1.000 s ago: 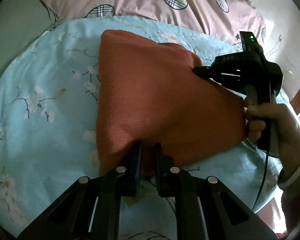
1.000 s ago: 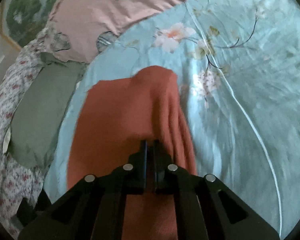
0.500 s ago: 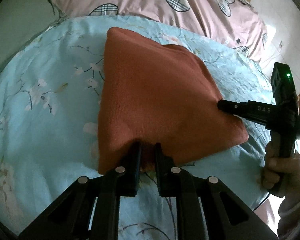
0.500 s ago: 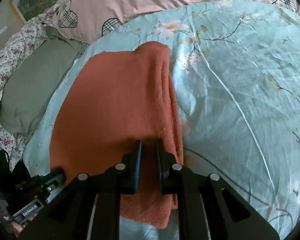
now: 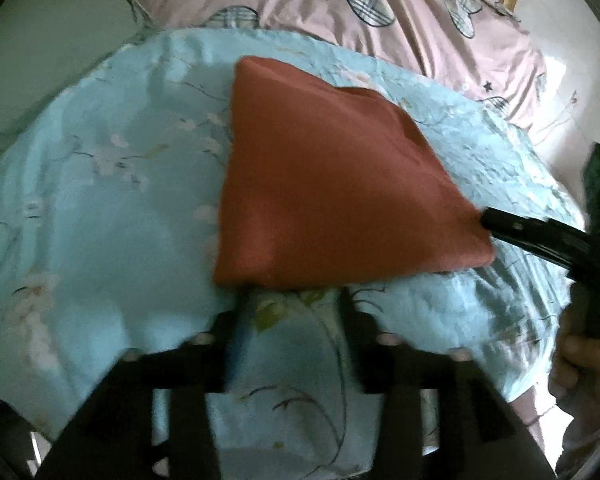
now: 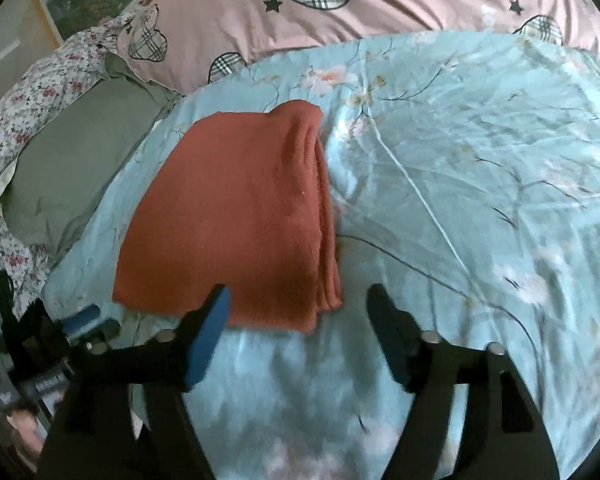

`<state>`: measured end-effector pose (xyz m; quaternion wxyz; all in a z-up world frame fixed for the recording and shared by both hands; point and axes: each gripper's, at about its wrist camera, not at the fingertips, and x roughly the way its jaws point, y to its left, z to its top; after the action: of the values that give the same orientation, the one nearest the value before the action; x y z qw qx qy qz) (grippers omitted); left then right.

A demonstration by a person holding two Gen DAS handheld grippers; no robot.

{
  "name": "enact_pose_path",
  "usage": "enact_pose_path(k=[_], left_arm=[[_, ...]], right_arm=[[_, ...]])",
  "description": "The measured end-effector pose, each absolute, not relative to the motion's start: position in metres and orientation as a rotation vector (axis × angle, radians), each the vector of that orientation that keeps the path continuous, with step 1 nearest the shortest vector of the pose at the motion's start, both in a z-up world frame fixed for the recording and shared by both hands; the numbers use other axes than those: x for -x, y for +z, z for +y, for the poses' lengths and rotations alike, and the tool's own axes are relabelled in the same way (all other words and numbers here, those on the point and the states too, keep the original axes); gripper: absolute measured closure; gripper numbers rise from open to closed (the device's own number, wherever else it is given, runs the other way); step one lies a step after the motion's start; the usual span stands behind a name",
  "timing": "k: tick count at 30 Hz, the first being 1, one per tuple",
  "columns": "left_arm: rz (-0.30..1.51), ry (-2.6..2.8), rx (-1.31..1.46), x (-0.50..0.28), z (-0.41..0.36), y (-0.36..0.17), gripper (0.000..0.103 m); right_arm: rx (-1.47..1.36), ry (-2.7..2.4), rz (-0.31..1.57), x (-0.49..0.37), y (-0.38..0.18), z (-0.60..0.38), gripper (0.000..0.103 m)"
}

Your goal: Fold small clothes

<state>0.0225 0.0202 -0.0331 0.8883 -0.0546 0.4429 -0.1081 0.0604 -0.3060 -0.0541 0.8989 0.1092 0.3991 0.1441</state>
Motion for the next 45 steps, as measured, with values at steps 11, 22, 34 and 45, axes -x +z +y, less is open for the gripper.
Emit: enact_pose_path(k=[11,22,34,45], left_arm=[[0.853,-0.064,0.004,0.02,0.036,-0.024,0.017],[0.853,-0.03,-0.097,0.054,0.037,-0.02,0.015],[0.853,-0.038,-0.044,0.042,0.039,0.038,0.009],[0.881,0.001,-0.113,0.041,0.031,0.014,0.008]], right_arm=[[-0.12,0.352,0.796,-0.007,-0.06,-0.298,0.006],[-0.034,0.46,0.823,0.013,-0.049,-0.27,0.002],[0.063,0.464,0.751,0.017,-0.008,-0.26,0.0],[-0.052,0.425,0.871,-0.006,-0.049,-0.272,0.0]])
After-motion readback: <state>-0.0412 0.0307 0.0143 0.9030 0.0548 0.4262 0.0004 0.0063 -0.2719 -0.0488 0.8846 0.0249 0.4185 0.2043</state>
